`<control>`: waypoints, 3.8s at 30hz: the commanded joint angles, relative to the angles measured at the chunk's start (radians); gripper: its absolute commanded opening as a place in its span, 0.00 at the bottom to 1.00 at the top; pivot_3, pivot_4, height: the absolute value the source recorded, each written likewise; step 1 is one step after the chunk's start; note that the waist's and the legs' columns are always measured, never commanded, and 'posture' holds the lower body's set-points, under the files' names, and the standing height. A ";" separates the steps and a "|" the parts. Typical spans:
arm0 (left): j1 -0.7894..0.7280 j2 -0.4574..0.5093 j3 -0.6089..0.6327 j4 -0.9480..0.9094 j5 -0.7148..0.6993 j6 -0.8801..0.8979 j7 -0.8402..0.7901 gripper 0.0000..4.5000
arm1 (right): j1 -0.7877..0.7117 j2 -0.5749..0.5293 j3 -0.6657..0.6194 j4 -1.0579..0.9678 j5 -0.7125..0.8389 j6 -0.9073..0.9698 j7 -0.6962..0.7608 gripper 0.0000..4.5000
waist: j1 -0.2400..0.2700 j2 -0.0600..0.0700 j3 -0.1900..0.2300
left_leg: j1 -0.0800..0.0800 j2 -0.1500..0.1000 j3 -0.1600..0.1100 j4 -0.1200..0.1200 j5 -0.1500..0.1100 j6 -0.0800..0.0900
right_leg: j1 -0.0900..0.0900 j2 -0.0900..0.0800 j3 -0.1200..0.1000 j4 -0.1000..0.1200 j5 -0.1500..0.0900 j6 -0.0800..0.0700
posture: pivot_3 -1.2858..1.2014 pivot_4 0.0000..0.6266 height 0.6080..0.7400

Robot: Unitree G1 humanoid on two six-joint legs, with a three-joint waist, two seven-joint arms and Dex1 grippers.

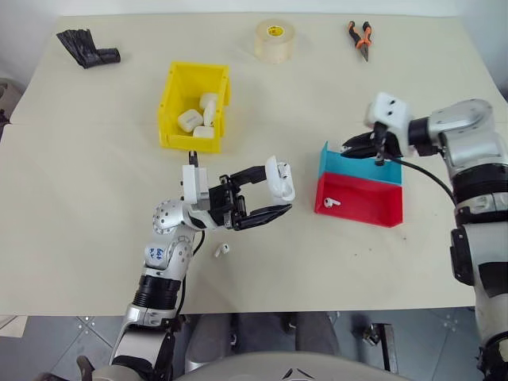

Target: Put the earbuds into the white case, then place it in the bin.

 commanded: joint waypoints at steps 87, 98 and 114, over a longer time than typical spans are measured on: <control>-0.211 0.205 -0.176 0.037 0.346 0.031 0.012 0.61 | 0.682 0.034 -0.081 -1.251 0.817 0.511 -0.466 0.00 | 0.046 -0.001 0.000 | 0.002 -0.001 0.003 0.000 0.000 0.000 | 0.000 0.000 0.002 0.000 0.000 0.000 | 0.52 0.24 1.00; -0.114 0.219 -0.034 -0.008 0.180 0.000 -0.007 0.61 | 0.821 -0.035 -0.244 -1.186 0.783 0.453 -0.394 0.00 | 0.046 -0.001 0.000 | 0.002 -0.001 0.002 0.000 0.000 0.000 | 0.000 0.000 0.002 0.000 0.000 0.000 | 0.52 0.24 1.00; 0.130 0.184 0.307 -0.216 0.118 0.233 0.588 0.61 | 0.870 0.036 -0.399 -1.090 0.589 0.106 -0.420 0.91 | 0.049 -0.002 0.000 | 0.003 -0.001 0.001 0.000 0.000 0.000 | 0.002 0.000 0.002 0.000 0.000 0.000 | 0.52 0.24 1.00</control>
